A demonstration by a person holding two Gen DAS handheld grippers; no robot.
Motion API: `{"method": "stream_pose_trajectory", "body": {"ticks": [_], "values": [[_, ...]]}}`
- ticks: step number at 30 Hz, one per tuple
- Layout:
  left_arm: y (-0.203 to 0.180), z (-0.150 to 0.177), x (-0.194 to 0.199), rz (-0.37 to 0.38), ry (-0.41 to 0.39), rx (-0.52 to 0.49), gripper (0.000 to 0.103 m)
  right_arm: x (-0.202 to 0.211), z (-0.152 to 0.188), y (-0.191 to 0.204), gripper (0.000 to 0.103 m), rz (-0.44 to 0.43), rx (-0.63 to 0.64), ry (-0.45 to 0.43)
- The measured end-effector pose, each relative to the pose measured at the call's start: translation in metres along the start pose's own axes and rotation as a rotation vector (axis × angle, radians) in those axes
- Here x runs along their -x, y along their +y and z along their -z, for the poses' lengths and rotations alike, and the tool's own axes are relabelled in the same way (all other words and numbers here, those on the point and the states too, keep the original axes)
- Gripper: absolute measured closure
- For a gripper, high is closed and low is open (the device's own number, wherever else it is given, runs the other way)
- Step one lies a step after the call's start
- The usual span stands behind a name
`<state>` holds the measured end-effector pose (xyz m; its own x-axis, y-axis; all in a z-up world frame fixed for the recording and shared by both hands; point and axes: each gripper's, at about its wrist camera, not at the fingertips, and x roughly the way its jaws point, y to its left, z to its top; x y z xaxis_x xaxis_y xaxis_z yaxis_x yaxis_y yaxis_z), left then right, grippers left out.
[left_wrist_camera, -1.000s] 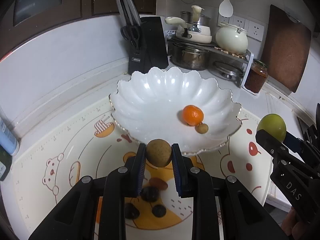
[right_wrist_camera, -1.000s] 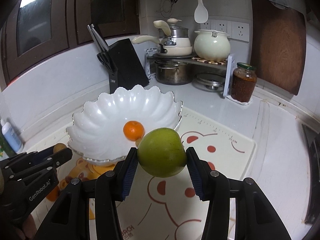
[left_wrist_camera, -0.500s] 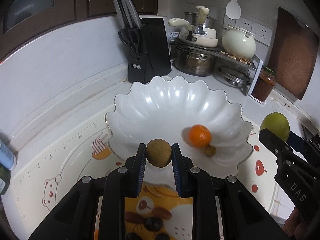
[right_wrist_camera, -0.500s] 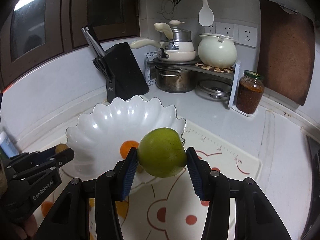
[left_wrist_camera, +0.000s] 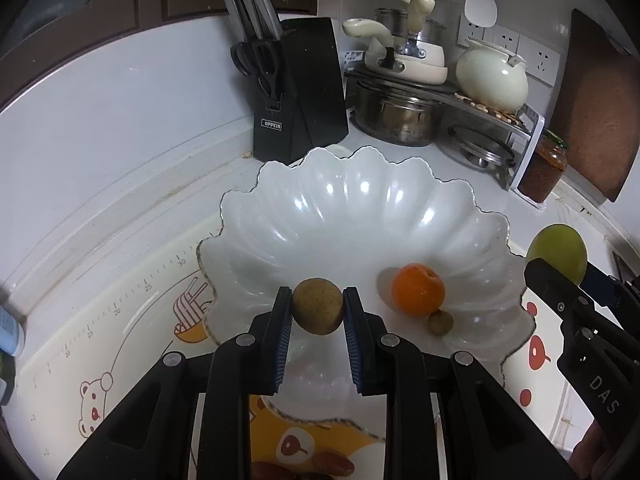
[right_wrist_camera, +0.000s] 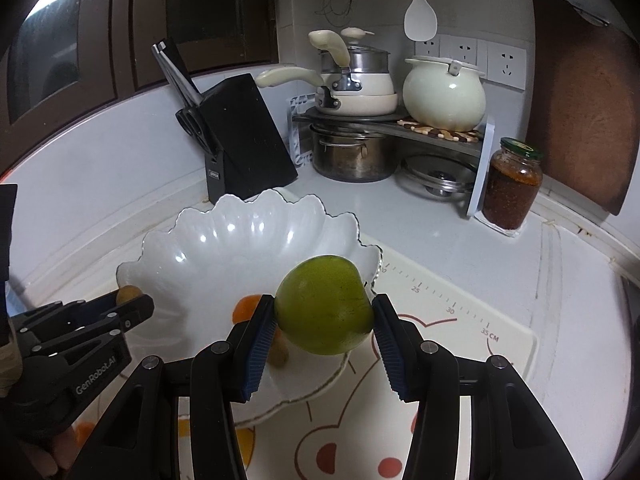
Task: Organize fruits
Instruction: 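Carry the green apple and brown fruit over the white bowl with both tools, then open the left tool to drop the brown fruit while the right tool drops the green apple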
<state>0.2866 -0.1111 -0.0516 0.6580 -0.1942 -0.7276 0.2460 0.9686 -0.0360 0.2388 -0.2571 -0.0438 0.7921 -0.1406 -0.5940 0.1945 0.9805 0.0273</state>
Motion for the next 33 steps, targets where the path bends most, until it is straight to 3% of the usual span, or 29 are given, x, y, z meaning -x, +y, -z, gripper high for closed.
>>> {"method": "stream_pose_trajectory", "body": {"ticks": [20, 22, 24, 27, 33], "values": [[-0.001, -0.003, -0.035, -0.006, 0.072, -0.020, 0.076, -0.032, -0.002, 0.004, 0.053, -0.020, 0.012, 0.056], [-0.001, -0.003, -0.034, -0.006, 0.073, -0.021, 0.061, -0.033, -0.001, 0.004, 0.051, -0.024, 0.008, 0.060], [-0.001, -0.002, -0.032, -0.014, 0.065, -0.016, 0.053, -0.031, 0.000, 0.003, 0.044, -0.020, 0.006, 0.051], [0.000, -0.001, -0.029, -0.018, 0.059, -0.015, 0.051, -0.025, -0.002, 0.004, 0.035, 0.002, 0.013, 0.025], [0.002, -0.001, -0.015, -0.038, 0.028, -0.008, 0.036, -0.015, -0.003, 0.001, 0.024, 0.026, 0.000, 0.002]]}}
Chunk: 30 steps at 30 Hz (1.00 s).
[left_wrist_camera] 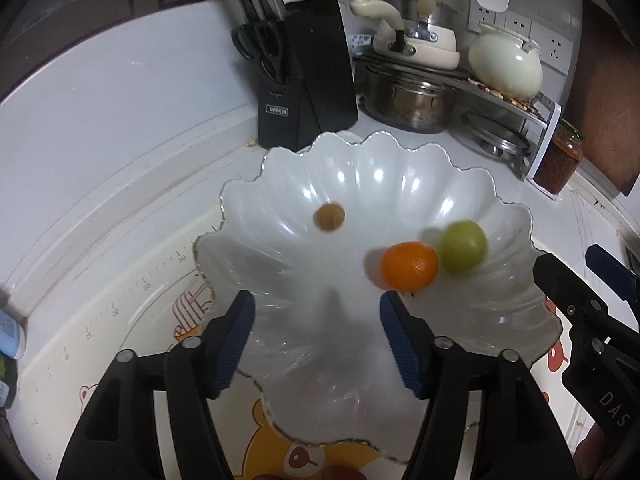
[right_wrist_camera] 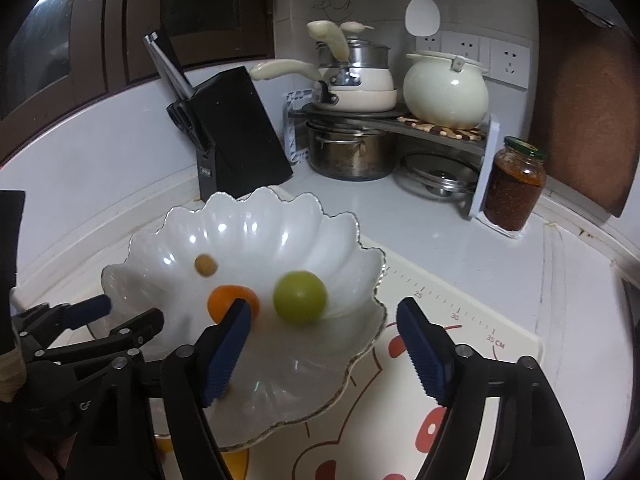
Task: Organize fruits
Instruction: 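Open the left tool to drop the brown fruit while the right tool drops the green apple, then move both open tools back toward the orange and plums on the mat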
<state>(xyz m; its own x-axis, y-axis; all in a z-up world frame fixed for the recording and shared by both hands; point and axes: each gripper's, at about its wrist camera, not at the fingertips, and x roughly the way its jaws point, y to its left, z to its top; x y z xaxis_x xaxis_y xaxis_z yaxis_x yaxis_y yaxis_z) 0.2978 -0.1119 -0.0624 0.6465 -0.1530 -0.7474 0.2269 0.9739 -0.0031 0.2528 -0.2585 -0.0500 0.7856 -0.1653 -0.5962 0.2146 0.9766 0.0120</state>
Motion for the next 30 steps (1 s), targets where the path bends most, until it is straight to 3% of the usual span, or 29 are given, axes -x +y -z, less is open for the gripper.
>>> {"method": "stream_pose_trajectory", "body": {"ticks": [10, 30], "values": [[-0.002, 0.005, 0.029, -0.025, -0.049, -0.016, 0.022, 0.027, 0.000, -0.008, 0.015, 0.029, -0.023, -0.039], [0.005, 0.028, 0.084, -0.038, -0.115, -0.014, 0.022, 0.084, 0.011, 0.001, 0.015, 0.001, -0.021, -0.113]]}}
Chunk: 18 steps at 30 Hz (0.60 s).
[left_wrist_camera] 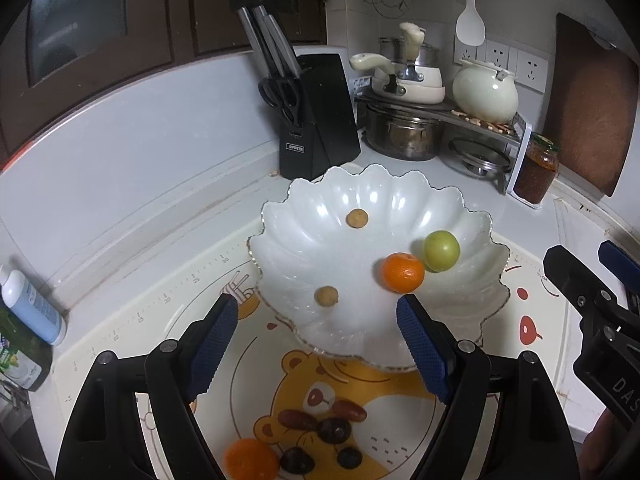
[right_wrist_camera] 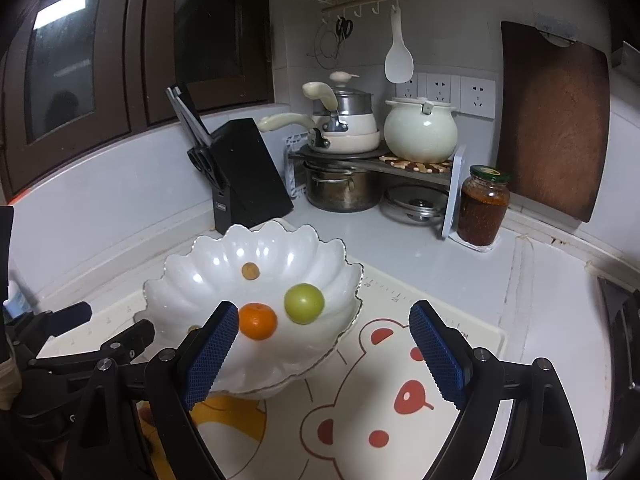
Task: Organize fruits
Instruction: 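Move both open tools back toward the orange and plums on the mat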
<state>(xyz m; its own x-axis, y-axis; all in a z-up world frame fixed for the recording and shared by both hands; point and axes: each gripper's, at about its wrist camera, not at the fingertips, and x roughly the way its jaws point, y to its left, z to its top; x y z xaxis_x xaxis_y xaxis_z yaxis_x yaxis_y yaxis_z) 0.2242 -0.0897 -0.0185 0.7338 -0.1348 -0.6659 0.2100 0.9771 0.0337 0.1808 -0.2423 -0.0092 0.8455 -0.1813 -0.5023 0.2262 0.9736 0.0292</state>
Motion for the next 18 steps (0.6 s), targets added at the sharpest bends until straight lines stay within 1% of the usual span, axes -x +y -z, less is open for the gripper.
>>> {"method": "stream_pose_trajectory", "body": {"ticks": [10, 18], "values": [[0.017, 0.021, 0.025, -0.022, -0.008, 0.013, 0.022, 0.026, 0.011, 0.015, 0.015, -0.016, 0.021, -0.017], [0.028, 0.037, 0.039, -0.034, -0.008, 0.025, 0.022, 0.039, 0.024, 0.024, 0.015, -0.029, 0.028, -0.014]]}}
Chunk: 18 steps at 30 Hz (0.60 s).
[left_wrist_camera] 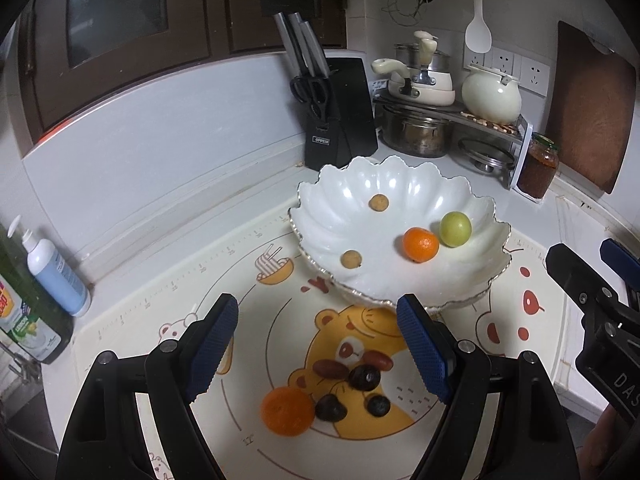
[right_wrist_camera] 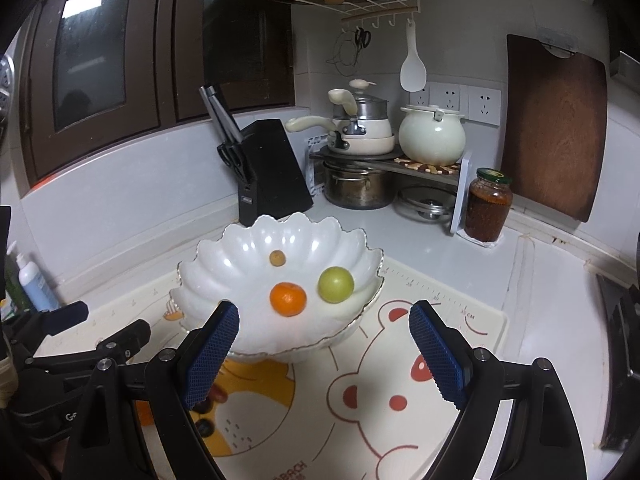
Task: Organize fruits
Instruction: 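Move both open tools back toward the orange and plums on the mat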
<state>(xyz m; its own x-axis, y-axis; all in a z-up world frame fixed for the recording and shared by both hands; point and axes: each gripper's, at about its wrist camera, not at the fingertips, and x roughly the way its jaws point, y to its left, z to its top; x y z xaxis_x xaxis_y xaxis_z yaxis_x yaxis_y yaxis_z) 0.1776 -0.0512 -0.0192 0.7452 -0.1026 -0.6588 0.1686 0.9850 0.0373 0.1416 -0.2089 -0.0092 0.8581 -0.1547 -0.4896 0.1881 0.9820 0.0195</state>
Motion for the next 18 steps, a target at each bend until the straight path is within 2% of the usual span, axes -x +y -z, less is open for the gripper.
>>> {"method": "stream_pose_trajectory", "body": {"ticks": [18], "values": [[0.026, 0.031, 0.002, -0.009, 0.040, 0.016, 0.022, 0.007, 0.022, 0.023, 0.015, -0.014, 0.023, 0.026]]}}
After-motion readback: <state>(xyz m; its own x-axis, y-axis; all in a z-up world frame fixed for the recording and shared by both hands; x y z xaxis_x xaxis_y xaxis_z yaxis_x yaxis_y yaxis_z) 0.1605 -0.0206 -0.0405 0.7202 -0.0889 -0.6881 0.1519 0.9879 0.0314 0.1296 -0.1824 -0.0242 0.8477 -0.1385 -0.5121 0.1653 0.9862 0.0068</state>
